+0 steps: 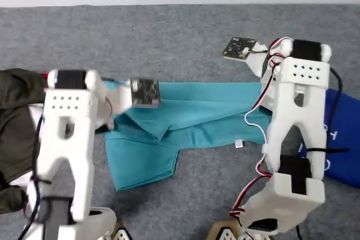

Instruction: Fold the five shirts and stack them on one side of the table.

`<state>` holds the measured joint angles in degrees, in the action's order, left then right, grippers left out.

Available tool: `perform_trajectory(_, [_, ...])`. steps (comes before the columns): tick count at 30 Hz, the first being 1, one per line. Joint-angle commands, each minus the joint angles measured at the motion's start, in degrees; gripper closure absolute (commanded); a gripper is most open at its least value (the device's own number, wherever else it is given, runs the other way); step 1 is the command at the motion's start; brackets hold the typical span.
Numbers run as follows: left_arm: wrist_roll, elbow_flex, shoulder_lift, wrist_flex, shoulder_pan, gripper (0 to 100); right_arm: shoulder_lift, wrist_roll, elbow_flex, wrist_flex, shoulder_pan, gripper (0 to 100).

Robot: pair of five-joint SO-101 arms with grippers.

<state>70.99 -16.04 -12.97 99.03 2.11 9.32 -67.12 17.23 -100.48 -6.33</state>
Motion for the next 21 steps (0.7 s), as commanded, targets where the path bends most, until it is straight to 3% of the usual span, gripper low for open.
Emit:
perform_trajectory(1, [1.0, -6.5, -6.3, 1.8, -0.1, 100, -3.4, -0.7, 0.4, -2.3, -0.7, 98.7])
perform_trajectory(21, [3.0, -26.0, -8.0, 1.7, -0.4, 100, -3.7, -0.8, -5.4, -2.4, -1.7, 98.7])
